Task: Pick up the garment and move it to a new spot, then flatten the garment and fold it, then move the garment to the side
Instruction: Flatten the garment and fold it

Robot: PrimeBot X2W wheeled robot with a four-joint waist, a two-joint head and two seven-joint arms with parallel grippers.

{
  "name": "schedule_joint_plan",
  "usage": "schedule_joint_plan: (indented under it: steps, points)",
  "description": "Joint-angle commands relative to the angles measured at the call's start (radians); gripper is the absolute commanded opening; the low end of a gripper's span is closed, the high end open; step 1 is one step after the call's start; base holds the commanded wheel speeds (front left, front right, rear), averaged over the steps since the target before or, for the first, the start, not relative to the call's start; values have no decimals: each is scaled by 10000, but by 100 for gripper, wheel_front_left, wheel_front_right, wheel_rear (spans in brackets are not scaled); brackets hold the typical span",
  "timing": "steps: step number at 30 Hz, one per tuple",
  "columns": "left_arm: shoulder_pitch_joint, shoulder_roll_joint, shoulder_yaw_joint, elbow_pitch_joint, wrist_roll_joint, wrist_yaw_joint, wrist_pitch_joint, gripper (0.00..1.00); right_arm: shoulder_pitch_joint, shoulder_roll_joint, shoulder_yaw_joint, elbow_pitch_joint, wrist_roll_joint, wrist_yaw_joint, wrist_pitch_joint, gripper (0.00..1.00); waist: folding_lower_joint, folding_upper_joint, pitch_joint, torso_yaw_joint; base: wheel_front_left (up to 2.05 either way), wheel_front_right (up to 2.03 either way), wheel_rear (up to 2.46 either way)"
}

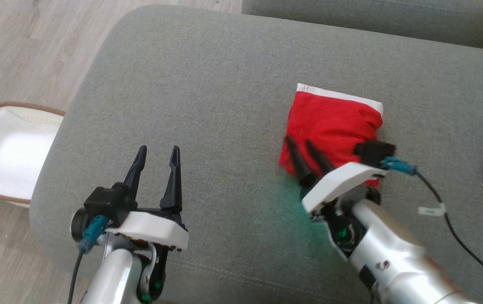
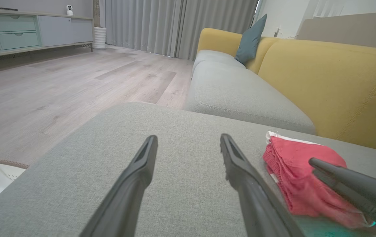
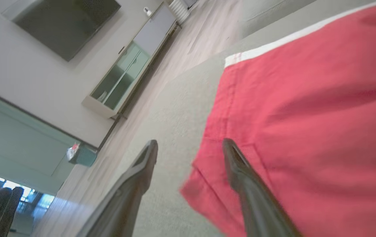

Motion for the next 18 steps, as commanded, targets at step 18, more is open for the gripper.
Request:
schedule_joint_plan:
  steps: [18]
  points:
    - [-101,77,684,-476,-114,121,-51,100,-1139,162,1475,588,-1012,67,-849,100,0,0,-112,-820,0,0,0]
